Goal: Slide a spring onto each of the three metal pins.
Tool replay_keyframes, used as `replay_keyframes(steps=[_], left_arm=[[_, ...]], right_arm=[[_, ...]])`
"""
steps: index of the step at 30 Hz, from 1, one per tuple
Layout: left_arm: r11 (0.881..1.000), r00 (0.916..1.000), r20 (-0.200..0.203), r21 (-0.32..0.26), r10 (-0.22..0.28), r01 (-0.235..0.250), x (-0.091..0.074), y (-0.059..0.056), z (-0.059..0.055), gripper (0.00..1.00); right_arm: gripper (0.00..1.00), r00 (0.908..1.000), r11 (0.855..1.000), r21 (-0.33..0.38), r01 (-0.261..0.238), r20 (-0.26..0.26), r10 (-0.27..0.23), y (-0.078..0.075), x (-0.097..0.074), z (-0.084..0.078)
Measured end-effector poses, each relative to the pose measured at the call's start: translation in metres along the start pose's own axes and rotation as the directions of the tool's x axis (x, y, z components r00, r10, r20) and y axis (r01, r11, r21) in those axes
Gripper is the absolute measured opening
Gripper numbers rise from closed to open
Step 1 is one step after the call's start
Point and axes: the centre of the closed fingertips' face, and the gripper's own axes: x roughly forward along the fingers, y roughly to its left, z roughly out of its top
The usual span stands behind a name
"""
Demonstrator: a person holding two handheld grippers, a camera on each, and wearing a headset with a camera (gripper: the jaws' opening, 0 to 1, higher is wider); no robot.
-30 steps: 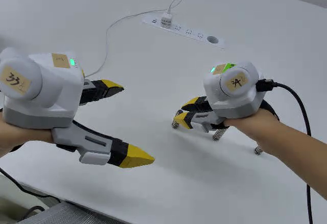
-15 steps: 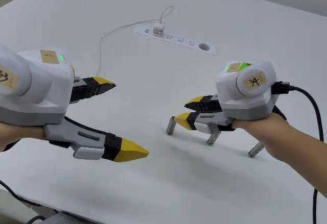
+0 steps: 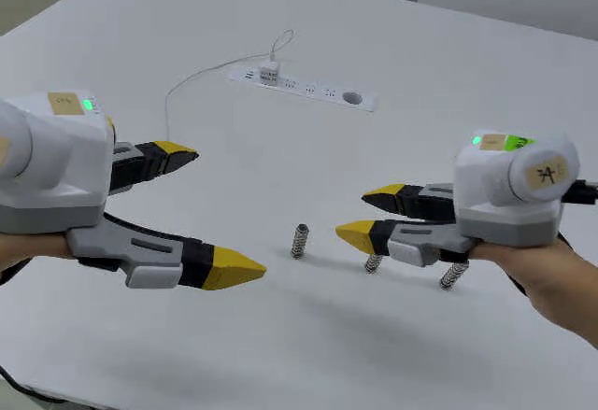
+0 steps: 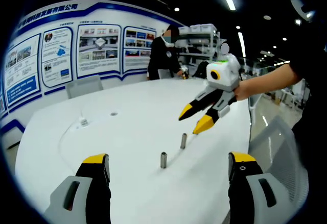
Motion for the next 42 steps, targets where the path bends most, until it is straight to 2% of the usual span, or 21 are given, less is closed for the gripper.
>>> replay_keyframes(steps=[3,6,14,18,23,26,32,42], left_arm=[[1.000,1.0000,-0.006,0.000,0.004,-0.004,0.000,-0.002,0.000,0.99],[1.000,1.0000,0.001,-0.004,0.000,0.000,0.002,-0.009,0.002,0.99],[1.000,1.0000,0.002,0.006,-0.005,0.005,0.005,-0.019,0.005,1.00],[1.000,1.0000,0.001,0.011,0.001,-0.001,0.005,-0.023,0.005,1.00],[1.000,0.9998,0.003,0.005,0.022,-0.022,0.001,-0.021,0.005,1.00],[0.999,0.9993,0.002,0.000,0.036,-0.036,-0.003,-0.019,0.005,1.00],[0.998,0.9982,-0.001,-0.010,0.061,-0.061,-0.007,-0.011,0.003,1.00],[0.995,0.9957,-0.023,-0.030,0.090,-0.090,-0.008,-0.001,-0.005,1.00]], right_arm=[[0.38,0.9999,1.000,0.019,0.008,0.009,-0.008,0.001,-0.014,-0.008],[0.39,0.9988,0.998,0.038,0.041,0.025,-0.042,-0.004,-0.032,-0.013],[0.42,0.9888,0.991,0.061,0.118,0.085,-0.123,-0.015,-0.075,-0.010],[0.43,0.9847,0.988,0.063,0.142,0.093,-0.147,-0.018,-0.093,-0.013],[0.48,0.9783,0.981,0.080,0.176,0.097,-0.183,-0.023,-0.110,-0.018],[0.52,0.9735,0.979,0.098,0.180,0.126,-0.191,-0.023,-0.120,-0.015],[0.57,0.9742,0.979,0.080,0.188,0.111,-0.197,-0.024,-0.133,-0.018],[0.62,0.9672,0.969,0.084,0.232,0.086,-0.239,-0.034,-0.147,-0.029]])
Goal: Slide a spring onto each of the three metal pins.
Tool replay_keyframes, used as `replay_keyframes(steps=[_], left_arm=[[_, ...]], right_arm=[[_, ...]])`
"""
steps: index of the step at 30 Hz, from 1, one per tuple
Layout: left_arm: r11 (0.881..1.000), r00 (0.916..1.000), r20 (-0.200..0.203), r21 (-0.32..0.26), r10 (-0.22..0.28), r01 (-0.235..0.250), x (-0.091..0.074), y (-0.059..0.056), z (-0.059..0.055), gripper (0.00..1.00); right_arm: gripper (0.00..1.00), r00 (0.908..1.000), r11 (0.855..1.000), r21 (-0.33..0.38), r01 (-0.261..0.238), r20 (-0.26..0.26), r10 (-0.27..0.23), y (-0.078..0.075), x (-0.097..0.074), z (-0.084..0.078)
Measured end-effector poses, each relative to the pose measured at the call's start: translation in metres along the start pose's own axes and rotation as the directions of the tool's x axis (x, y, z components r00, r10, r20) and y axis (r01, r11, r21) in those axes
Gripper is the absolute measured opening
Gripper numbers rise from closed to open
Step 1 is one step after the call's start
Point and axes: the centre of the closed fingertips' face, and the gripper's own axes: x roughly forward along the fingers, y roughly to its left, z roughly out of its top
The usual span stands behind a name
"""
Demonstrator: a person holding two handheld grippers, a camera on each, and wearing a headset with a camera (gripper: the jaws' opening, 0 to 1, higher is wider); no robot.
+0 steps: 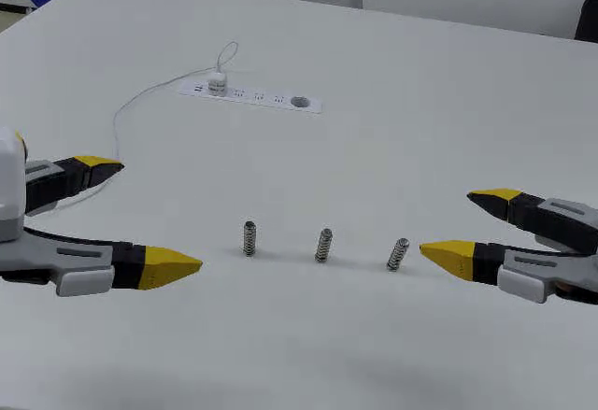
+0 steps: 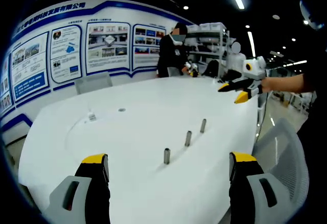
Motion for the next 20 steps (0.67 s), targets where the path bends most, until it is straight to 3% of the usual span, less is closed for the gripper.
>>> replay_keyframes(steps=[9,20], left_arm=[[1.000,0.9999,-0.008,-0.008,0.014,-0.014,-0.0044,0.0046,-0.0026,1.00],[1.000,0.9998,-0.011,-0.010,0.019,-0.019,-0.0039,0.0008,-0.0014,1.00]], right_arm=[[0.64,0.9998,1.000,0.004,-0.005,-0.020,0.005,-0.0005,0.0005,-0.0067],[0.64,0.9998,1.000,0.025,-0.013,-0.011,0.013,-0.0011,0.0008,-0.0069]])
